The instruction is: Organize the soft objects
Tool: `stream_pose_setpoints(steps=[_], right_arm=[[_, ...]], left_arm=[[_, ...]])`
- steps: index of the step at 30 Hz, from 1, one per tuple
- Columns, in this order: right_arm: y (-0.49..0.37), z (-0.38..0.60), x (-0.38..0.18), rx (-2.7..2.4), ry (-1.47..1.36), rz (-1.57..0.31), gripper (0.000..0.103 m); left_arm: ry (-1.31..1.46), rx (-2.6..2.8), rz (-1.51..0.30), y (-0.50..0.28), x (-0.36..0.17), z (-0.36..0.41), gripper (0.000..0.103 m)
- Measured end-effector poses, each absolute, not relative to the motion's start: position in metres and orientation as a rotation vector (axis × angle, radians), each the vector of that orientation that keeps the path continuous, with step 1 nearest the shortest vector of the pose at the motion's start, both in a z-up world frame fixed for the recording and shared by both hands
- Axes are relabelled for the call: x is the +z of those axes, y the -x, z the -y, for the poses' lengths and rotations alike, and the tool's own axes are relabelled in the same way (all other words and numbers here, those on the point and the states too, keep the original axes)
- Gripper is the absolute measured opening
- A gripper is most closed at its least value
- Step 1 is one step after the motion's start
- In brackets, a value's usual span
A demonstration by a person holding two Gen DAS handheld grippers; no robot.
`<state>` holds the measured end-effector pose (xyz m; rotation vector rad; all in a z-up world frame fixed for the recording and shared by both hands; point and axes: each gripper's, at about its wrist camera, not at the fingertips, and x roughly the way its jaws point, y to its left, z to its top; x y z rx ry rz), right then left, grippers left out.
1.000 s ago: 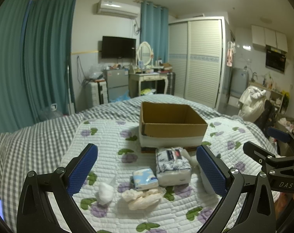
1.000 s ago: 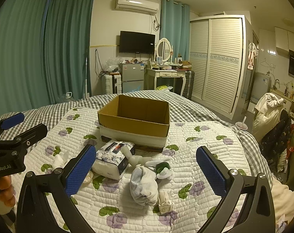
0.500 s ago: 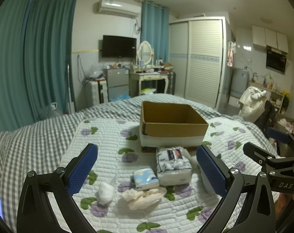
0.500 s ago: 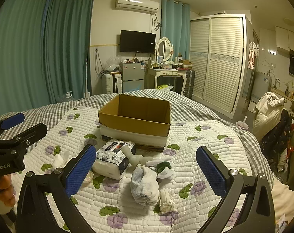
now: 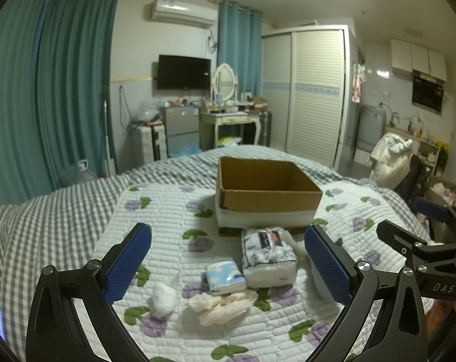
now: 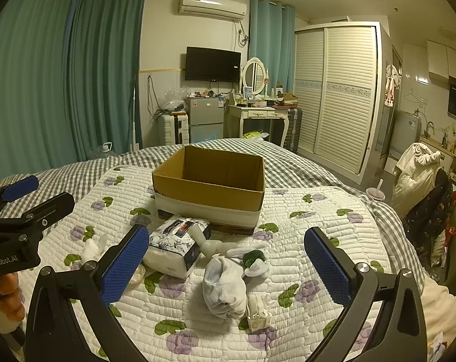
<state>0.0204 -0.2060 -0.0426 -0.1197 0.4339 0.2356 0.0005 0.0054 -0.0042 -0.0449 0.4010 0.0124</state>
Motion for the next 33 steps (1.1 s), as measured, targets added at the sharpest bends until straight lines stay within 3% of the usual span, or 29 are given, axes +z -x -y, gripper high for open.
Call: stream_pose_setpoints(steps=[23, 33], right_arm=[[-0.017, 0.213, -0.049, 0.224, 0.139, -0.470, 0.103], [-0.056, 0.217, -0.110, 0.202, 0.128, -0.660, 0.098]], left_arm=[[0.060, 0.018, -0.401, 0.002, -0.003, -0.009, 0.103], [0.098, 0.042, -0.621, -0.036, -0.076, -0.015, 0.102]])
